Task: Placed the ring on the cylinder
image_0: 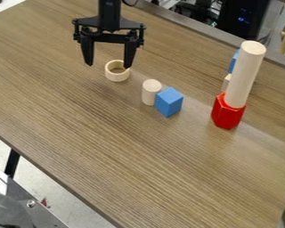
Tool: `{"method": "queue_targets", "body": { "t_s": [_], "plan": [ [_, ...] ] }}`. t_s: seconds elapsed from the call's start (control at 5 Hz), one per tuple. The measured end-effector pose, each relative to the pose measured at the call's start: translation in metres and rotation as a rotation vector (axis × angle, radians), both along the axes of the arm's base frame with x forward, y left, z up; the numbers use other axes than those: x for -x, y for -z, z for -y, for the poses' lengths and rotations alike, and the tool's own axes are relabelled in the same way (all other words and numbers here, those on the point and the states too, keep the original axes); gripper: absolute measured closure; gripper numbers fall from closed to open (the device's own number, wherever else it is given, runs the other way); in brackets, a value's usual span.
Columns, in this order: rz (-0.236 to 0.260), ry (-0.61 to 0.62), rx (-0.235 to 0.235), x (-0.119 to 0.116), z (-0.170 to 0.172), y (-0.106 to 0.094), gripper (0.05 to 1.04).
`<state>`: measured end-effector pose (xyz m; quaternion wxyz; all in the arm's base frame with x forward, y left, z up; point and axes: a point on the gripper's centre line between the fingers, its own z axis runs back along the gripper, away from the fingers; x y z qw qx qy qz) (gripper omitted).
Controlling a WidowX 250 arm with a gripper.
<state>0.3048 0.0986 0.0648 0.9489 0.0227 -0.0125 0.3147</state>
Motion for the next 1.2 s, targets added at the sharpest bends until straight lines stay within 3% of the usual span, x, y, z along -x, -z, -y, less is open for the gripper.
{"method": "queue_targets", "body": {
  "t_s": [0.2, 0.4, 1.2],
  "plan": [
    [-0.006, -0.002, -0.012, -0.001, 0.001, 0.009, 0.083],
    [-0.037, -0.005, 0.006, 0.001, 0.004, 0.021, 0.083],
    [-0.092, -0.027, 0.043, -0.026, -0.003, 0.038, 0.115]
  ]
}}
